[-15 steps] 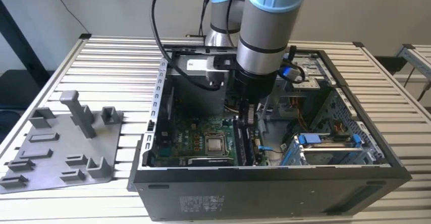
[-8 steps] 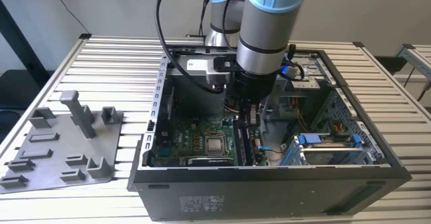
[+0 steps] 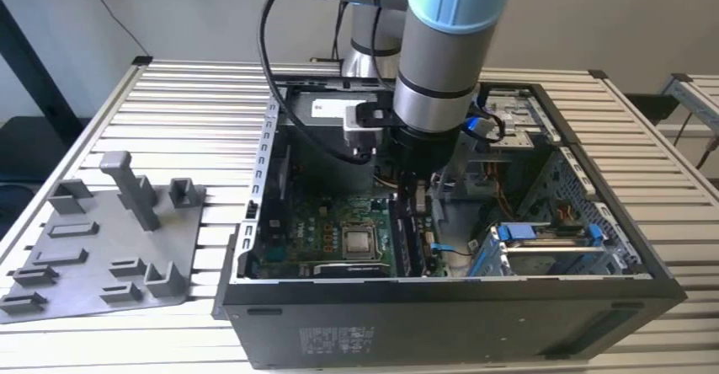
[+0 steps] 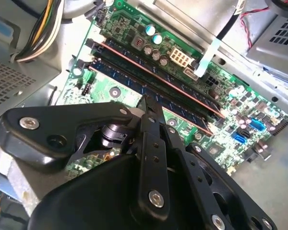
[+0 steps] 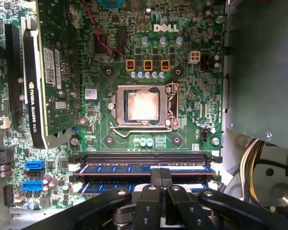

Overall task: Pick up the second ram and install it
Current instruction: 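Press down the second ram until it locks into place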

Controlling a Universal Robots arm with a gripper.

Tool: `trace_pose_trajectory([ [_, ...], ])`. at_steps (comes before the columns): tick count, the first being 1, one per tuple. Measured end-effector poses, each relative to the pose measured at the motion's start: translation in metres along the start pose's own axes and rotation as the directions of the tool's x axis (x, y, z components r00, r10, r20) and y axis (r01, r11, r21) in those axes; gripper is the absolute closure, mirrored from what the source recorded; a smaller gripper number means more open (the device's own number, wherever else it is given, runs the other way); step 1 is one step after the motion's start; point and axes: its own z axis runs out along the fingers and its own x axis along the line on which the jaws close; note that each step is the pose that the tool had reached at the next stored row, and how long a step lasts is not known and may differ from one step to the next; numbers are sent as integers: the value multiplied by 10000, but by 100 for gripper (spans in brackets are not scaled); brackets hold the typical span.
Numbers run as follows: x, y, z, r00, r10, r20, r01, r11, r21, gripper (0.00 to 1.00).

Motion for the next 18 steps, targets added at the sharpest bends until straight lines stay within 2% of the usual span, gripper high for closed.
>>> trace_pose_trajectory([
  [12, 6, 3, 203, 10000, 92, -17, -92, 10000, -5, 89],
  [15, 1, 1, 190, 10000, 92, -14, -92, 10000, -4, 89],
  [17, -3, 0, 149, 10000, 92, 28, -92, 10000, 5, 89],
  [18, 0, 1, 111, 10000, 92, 8, -92, 10000, 1, 89],
])
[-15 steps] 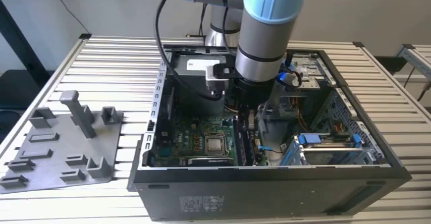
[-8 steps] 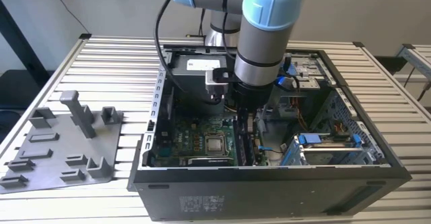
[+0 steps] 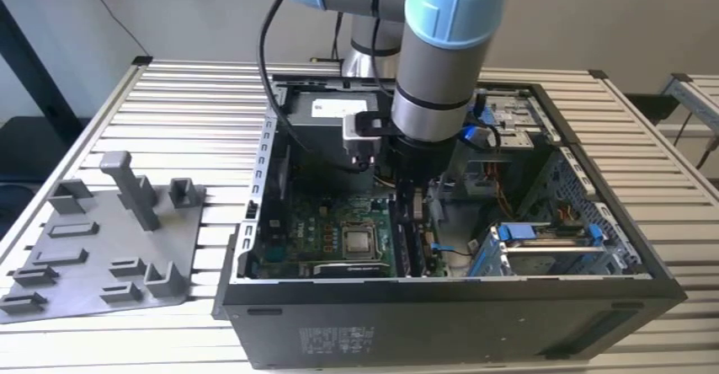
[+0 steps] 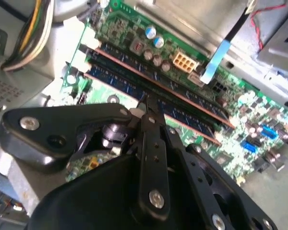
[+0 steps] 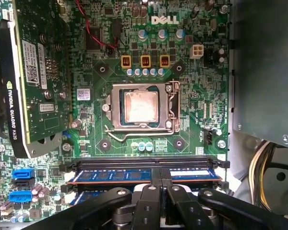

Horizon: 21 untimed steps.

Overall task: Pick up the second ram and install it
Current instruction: 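Press down the second ram until it locks into place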

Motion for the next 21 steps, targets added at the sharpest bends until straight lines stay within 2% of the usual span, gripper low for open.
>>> trace_pose_trajectory([
  [3, 0, 0, -106, 10000, 1, -6, -1, 10000, -1, 89],
  [10, -3, -3, -301, 10000, -1, -9, 1, 10000, -2, 89],
  [14, -5, -4, -434, 10000, -1, -9, 1, 10000, -2, 89],
  [18, -6, -5, -539, 10000, -1, -9, 1, 10000, -2, 89],
  [21, -7, -5, -585, 10000, -5, -7, 5, 10000, -2, 89],
])
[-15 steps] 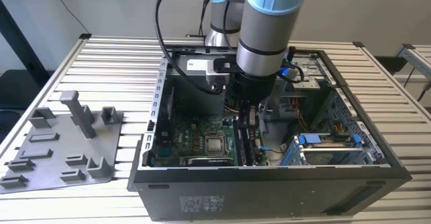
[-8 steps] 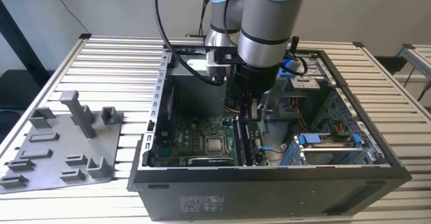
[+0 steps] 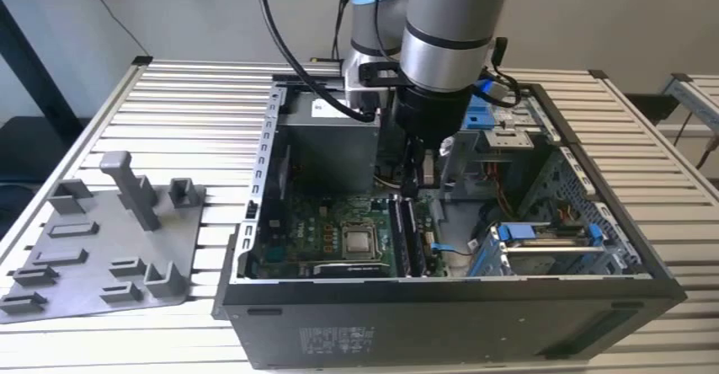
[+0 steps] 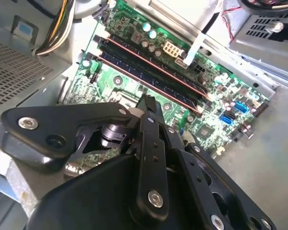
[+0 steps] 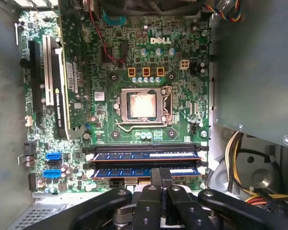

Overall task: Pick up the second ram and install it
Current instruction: 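Press down the second ram until it locks into place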

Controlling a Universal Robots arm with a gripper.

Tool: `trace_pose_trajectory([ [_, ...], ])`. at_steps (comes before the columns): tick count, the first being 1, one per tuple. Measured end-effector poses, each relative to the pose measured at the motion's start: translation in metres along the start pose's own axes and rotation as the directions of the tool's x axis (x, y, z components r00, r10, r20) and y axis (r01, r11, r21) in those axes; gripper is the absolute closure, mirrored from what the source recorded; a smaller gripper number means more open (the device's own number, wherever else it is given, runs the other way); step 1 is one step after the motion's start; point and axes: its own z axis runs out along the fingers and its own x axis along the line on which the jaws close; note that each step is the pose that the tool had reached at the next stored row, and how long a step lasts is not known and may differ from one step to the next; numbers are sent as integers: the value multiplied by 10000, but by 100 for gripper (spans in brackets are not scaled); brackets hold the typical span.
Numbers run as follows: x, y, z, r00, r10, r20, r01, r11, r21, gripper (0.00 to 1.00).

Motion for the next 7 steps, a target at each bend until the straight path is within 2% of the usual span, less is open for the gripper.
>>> trace_pose_trajectory([
  [7, 0, 0, 0, 10000, 1, 5, -1, 10000, 0, 89],
])
